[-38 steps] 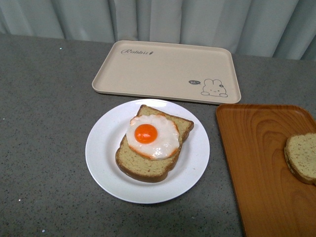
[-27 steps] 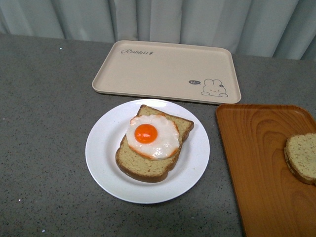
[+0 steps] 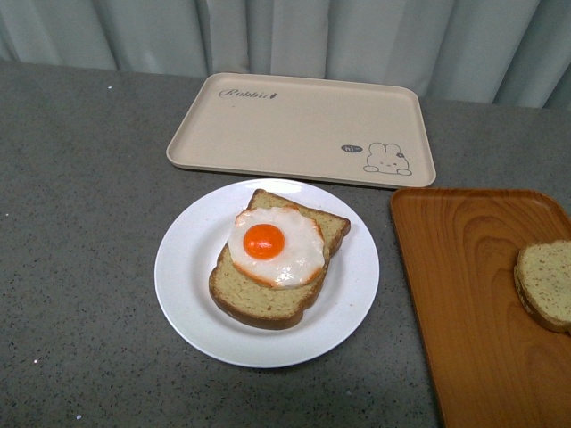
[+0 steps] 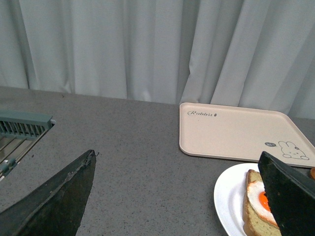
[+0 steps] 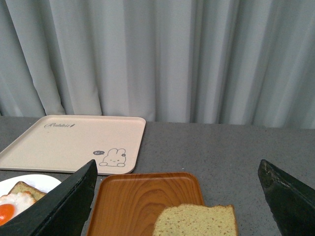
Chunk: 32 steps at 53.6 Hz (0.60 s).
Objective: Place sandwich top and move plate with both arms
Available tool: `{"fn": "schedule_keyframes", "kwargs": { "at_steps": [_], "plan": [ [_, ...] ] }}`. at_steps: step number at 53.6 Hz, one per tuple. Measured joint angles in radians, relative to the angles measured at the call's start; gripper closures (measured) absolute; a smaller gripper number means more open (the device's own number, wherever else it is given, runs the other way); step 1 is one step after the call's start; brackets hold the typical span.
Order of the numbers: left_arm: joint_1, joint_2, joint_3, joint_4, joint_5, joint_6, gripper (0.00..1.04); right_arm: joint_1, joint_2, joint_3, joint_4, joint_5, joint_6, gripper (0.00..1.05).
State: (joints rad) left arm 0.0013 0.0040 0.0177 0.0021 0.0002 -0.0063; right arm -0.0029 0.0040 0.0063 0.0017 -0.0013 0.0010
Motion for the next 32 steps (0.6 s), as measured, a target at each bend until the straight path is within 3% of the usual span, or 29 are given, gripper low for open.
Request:
{"fn": "schedule_keyframes", "kwargs": {
  "at_steps": [32],
  "plan": [
    [0.000,0.000,0.000,0.000,0.000,0.000,0.06,0.000,0.000,0.000,0.000,0.000,0.000,0.09]
  ]
}}
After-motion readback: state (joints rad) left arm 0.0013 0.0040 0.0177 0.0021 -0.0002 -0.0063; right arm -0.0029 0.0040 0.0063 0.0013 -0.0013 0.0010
